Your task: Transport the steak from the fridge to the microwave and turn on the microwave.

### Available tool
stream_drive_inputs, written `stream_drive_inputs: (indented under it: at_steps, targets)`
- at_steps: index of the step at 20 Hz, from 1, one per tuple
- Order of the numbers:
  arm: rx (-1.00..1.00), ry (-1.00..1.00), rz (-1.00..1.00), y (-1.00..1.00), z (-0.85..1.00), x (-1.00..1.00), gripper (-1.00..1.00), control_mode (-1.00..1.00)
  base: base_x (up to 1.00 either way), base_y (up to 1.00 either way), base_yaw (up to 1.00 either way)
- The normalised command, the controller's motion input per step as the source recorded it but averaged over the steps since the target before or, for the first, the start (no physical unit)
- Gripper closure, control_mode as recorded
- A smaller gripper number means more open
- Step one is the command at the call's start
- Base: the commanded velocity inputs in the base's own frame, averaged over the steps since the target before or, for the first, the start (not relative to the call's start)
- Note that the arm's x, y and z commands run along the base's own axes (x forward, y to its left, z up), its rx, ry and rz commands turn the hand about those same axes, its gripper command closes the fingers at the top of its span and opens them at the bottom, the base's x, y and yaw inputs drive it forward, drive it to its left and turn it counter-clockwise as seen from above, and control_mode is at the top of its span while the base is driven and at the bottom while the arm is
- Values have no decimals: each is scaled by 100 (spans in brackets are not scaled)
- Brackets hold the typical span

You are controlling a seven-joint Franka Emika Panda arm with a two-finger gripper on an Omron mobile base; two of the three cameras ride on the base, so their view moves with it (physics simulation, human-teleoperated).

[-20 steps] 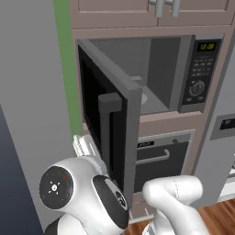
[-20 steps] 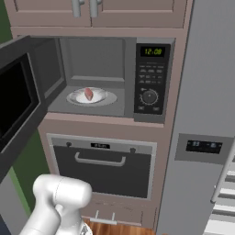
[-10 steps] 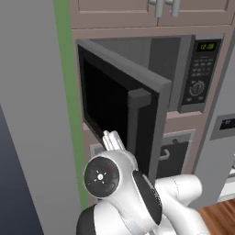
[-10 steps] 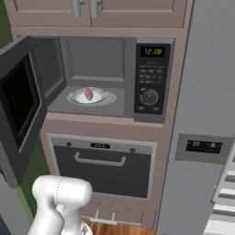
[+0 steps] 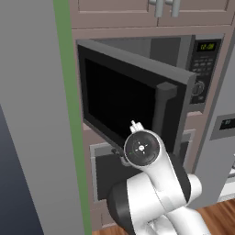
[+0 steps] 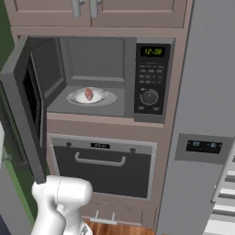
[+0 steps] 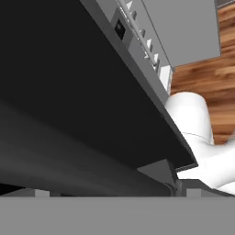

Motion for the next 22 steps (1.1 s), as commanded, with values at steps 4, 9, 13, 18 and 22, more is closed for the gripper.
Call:
stream_drive_inputs:
  at_steps: [4,9,13,18,22]
  targets:
    - [0,10,0,-61,0,26,-100,-100,0,0,0]
    - [0,13,0,-60,0,29,-100,-100,0,0,0]
    - [0,14,0,-58,1,29,-100,-100,0,0,0]
    - [0,14,0,-53,3,32,-100,-100,0,0,0]
    - [0,13,0,-49,2,36,-100,-100,0,0,0]
